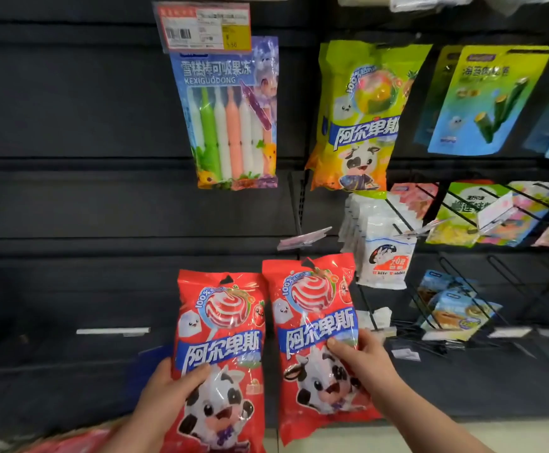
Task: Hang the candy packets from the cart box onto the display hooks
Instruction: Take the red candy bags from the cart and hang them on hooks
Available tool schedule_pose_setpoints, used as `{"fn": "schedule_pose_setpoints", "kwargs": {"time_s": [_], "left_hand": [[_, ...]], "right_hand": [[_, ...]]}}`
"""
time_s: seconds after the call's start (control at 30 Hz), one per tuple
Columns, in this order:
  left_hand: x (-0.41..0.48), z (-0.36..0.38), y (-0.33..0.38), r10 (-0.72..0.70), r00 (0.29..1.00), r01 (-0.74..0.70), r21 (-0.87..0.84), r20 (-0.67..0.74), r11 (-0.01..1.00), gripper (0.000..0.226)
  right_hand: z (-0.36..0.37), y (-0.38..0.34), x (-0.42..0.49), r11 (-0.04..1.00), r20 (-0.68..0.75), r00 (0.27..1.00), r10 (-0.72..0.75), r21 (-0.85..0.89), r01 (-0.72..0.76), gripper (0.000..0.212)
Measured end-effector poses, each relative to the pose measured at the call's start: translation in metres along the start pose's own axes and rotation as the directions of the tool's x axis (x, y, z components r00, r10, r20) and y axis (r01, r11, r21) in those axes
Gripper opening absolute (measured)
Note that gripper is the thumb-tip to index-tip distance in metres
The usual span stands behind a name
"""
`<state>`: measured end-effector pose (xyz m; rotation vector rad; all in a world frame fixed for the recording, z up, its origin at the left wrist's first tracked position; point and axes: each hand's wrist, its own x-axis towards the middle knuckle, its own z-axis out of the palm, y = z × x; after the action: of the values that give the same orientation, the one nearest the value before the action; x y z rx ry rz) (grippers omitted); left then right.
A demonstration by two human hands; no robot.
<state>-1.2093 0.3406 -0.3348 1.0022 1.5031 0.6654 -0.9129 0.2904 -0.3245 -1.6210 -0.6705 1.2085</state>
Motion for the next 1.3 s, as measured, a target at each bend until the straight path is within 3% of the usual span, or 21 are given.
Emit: {"fn": "schedule_pose_setpoints", "kwargs": {"time_s": [0.2,0.37,0.67,0.93,1.07,1.2,1.3], "left_hand": [[-0.008,0.000,0.002,-0.053,0.996,0.053,-0.002,-0.074,0.999,0.075],[-0.012,0.004,0.004,-0.020,0.990,0.022,0.015,-0.138,1.000,0.031],[-0.008,0.010,0.005,-0.050,0.987,0.047,-0.023,-0.153,0.999,0.034],[-0.011,0.016,0.007,-0.067,0.985,0.062,-0.038,-0.158,0.997,0.034],[-0.019,0.024,0.017,-0.012,0.988,0.000,-0.075,-0.153,0.997,0.015],[-0.027,0.031,0.023,-0.026,0.990,0.007,-0.136,-0.141,0.991,0.017],[-0.028,0.033,0.022,-0.039,0.990,0.018,-0.153,-0.134,0.988,0.019]], "right_hand": [[0.002,-0.007,0.026,1.000,0.051,0.998,-0.026,-0.008,0.027,0.027],[0.004,-0.009,0.039,0.999,0.095,0.995,-0.035,0.026,0.033,0.028],[0.011,-0.006,0.059,0.998,0.070,0.997,-0.017,0.069,0.012,0.035],[0.020,-0.016,0.089,0.999,0.045,0.999,-0.012,0.036,0.011,0.021],[0.029,-0.017,0.115,1.000,0.013,1.000,0.005,0.006,-0.005,0.027],[0.032,-0.022,0.141,0.998,-0.006,1.000,-0.019,-0.053,0.018,0.046],[0.033,-0.024,0.158,0.995,-0.014,1.000,-0.027,-0.094,0.025,0.041]]}}
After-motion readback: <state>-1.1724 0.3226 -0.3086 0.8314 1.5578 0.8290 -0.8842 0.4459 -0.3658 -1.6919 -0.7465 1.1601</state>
